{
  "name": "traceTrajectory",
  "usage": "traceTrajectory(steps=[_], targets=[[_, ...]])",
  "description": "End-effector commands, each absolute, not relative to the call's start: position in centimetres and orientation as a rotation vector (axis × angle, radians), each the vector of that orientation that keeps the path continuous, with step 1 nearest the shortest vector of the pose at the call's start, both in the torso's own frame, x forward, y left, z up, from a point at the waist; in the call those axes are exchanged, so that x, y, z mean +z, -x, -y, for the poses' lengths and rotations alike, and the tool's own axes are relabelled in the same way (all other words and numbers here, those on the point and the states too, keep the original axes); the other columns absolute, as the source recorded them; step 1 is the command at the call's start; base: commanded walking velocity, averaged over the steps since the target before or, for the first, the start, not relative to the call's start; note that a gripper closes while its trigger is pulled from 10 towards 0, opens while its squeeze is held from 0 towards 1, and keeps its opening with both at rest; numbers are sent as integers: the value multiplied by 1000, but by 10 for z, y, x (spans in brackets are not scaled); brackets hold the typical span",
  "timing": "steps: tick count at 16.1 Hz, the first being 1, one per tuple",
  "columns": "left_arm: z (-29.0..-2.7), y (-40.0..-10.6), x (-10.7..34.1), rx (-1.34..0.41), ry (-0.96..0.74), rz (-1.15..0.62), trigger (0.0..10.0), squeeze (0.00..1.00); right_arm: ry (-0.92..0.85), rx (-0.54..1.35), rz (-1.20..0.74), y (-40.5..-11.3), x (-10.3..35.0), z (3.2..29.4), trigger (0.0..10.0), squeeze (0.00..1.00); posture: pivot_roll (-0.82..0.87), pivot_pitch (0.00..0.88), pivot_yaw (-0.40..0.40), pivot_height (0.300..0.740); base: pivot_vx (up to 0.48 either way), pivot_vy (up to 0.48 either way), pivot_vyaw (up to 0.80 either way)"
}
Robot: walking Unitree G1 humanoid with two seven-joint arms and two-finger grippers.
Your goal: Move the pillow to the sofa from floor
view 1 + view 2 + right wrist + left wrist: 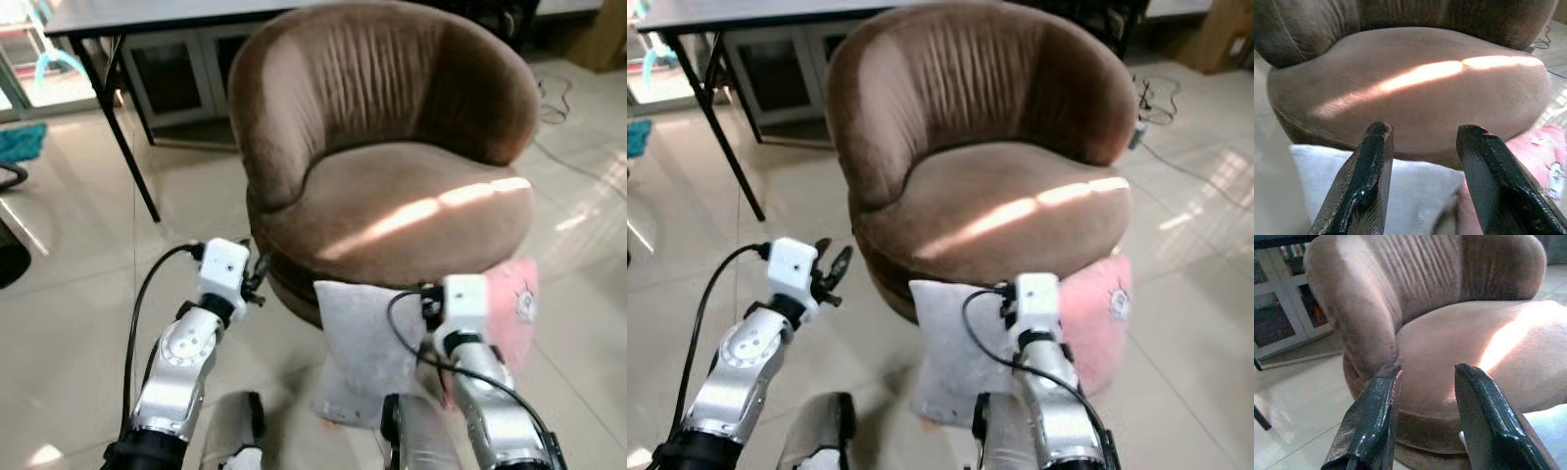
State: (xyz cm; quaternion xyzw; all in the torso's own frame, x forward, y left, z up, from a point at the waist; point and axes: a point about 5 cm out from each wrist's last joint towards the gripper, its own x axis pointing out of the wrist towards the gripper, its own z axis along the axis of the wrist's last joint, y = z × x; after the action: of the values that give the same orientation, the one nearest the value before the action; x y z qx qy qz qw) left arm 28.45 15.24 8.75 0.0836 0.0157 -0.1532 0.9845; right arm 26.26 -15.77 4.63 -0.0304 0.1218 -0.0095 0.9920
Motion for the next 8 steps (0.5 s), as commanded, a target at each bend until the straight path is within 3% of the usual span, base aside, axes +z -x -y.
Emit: traceTrajectory(steps=[1,3,7,8], targets=[[-160,-285,88,-291,-178,-39,10000,0,31,-6,-235,-264,49,150,10000,0,-19,0,27,570,322,0,-800],[-161,-284,88,-291,-178,-40,10000,0,36,-9,-237,-264,49,151,10000,0,-18,0,28,570,321,0,-769],[-161,-284,88,-287,-179,-46,10000,0,41,1,-224,-263,51,150,10000,0,-19,23,28,570,299,0,0],[-162,-283,88,-285,-183,-49,10000,0,34,2,-221,-263,51,150,10000,0,-14,38,23,570,0,0,0]])
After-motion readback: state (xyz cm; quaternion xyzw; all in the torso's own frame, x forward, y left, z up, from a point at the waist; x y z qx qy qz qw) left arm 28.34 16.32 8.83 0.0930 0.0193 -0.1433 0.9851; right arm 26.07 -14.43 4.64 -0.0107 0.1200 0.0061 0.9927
